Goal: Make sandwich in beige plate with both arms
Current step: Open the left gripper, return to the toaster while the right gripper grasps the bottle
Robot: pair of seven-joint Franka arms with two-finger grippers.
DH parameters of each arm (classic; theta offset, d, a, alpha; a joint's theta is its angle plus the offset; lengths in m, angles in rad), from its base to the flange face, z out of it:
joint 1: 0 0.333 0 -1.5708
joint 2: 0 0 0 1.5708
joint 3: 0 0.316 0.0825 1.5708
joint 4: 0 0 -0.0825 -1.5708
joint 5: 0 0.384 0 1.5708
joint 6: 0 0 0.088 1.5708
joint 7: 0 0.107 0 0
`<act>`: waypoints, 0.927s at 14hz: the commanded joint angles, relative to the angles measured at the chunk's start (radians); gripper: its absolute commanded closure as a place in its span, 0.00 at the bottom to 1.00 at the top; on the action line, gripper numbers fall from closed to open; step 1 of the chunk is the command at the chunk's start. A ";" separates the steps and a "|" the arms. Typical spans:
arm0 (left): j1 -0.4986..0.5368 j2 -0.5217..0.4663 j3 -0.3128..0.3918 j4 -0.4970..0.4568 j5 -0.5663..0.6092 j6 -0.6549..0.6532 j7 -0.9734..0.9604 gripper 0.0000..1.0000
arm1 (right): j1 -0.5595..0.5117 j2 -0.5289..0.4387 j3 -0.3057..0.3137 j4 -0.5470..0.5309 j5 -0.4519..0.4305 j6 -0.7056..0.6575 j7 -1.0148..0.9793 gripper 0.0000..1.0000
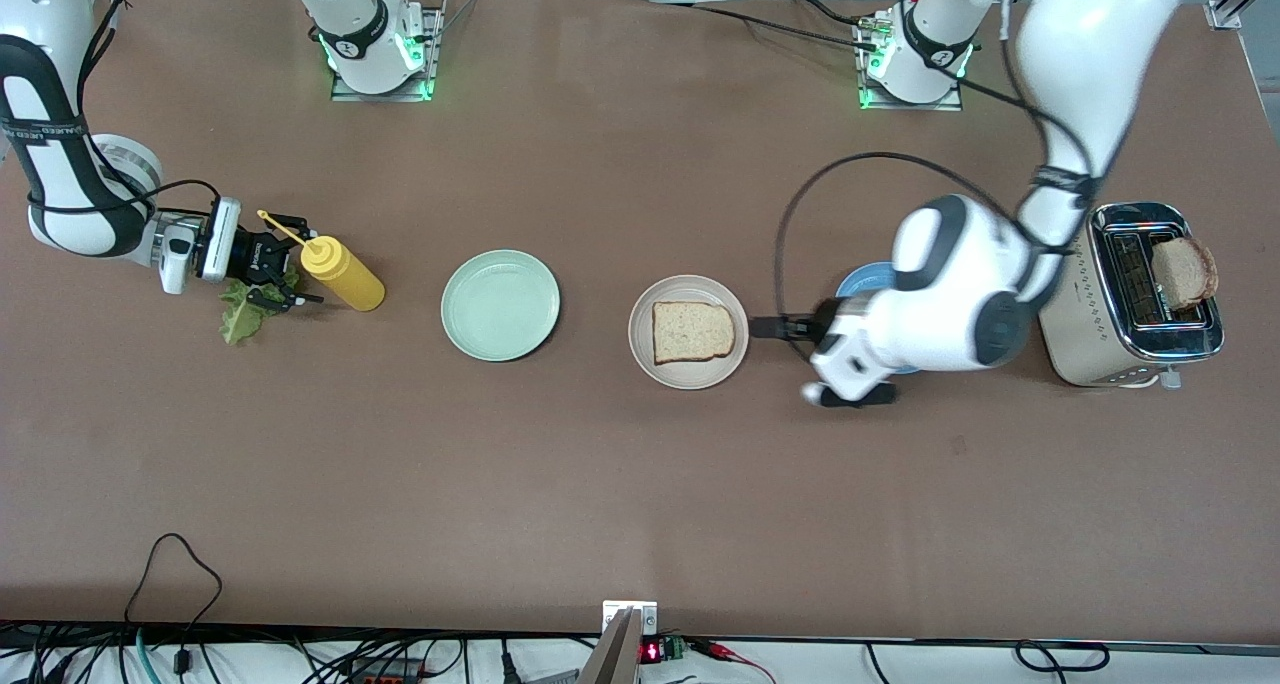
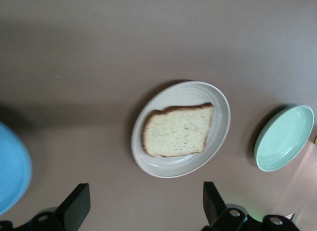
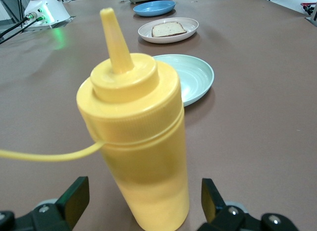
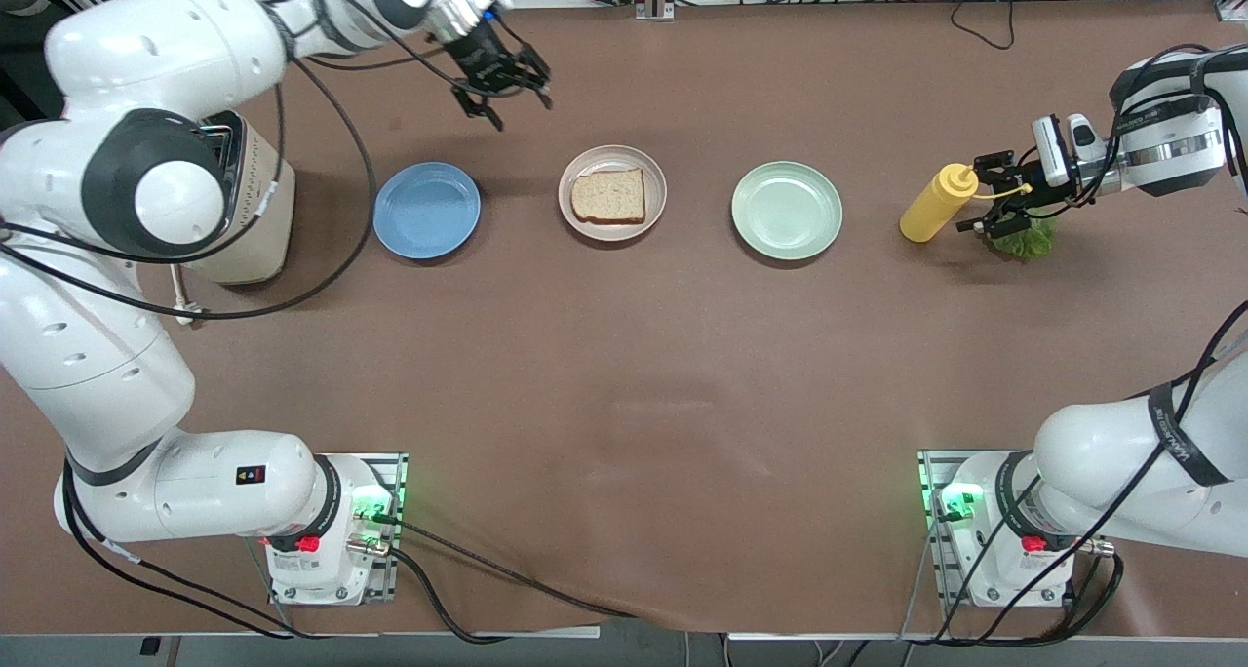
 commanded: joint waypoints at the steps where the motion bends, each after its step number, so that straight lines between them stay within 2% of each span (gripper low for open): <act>1: 0.071 -0.013 -0.004 0.008 0.118 -0.057 0.009 0.00 | -0.013 0.008 0.008 0.003 0.033 -0.016 -0.028 0.00; 4: 0.086 -0.016 -0.002 0.015 0.373 -0.074 0.011 0.00 | -0.013 0.016 0.020 0.003 0.051 -0.014 -0.028 0.00; 7: 0.135 -0.055 0.001 0.037 0.401 -0.114 0.061 0.00 | -0.011 0.027 0.043 0.002 0.085 -0.011 -0.027 0.00; 10: 0.160 -0.056 -0.002 0.165 0.508 -0.227 0.132 0.00 | -0.010 0.030 0.051 0.003 0.091 -0.002 -0.027 0.00; 11: 0.169 -0.056 -0.002 0.210 0.509 -0.255 0.150 0.00 | -0.010 0.030 0.051 0.003 0.091 -0.002 -0.027 0.35; 12: 0.177 -0.056 -0.002 0.251 0.507 -0.291 0.158 0.00 | -0.011 0.030 0.051 0.003 0.091 -0.002 -0.027 0.52; 13: 0.181 -0.056 -0.002 0.280 0.506 -0.324 0.158 0.00 | -0.011 0.030 0.051 0.003 0.091 -0.002 -0.027 0.63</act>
